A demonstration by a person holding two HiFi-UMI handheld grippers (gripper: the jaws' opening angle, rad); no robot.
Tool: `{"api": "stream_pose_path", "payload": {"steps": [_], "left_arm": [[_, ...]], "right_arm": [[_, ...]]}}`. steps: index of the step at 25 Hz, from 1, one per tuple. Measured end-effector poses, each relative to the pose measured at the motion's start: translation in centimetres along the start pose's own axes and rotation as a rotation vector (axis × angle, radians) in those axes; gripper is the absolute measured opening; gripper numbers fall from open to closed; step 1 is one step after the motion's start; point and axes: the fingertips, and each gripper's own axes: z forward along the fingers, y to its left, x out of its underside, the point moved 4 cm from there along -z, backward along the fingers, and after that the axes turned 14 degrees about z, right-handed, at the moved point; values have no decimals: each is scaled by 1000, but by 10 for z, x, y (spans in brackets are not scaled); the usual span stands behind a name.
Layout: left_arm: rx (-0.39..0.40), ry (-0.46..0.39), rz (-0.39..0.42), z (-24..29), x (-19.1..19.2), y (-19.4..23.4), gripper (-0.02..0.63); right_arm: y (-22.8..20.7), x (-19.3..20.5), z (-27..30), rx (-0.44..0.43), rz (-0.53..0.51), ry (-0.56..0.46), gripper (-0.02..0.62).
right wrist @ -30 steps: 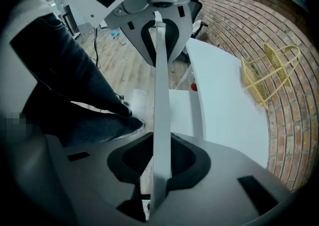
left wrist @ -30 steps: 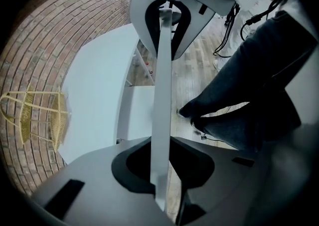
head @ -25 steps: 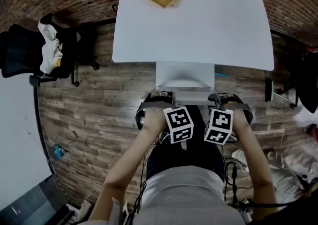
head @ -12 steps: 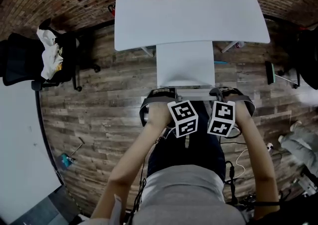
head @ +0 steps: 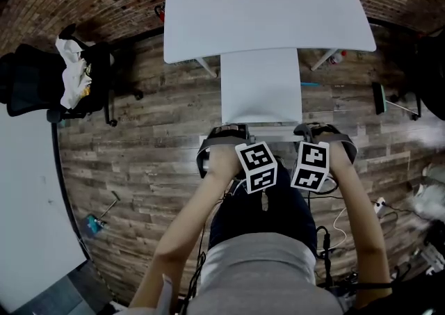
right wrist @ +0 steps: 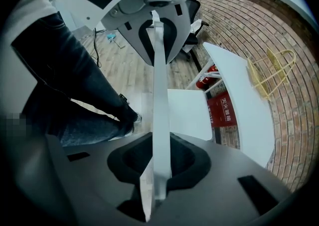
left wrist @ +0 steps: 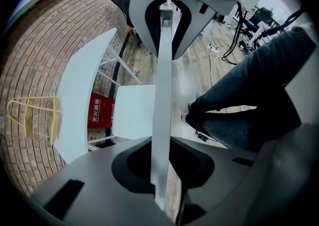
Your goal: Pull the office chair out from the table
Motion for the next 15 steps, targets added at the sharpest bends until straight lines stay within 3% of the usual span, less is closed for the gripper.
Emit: {"api": "stream_pose_path", "payload": {"steps": [15], "left_arm": [[20,33,-61,-16,-32,-84,83]], "right_arm": [[75,33,-16,-15,-60,-5,84]]}}
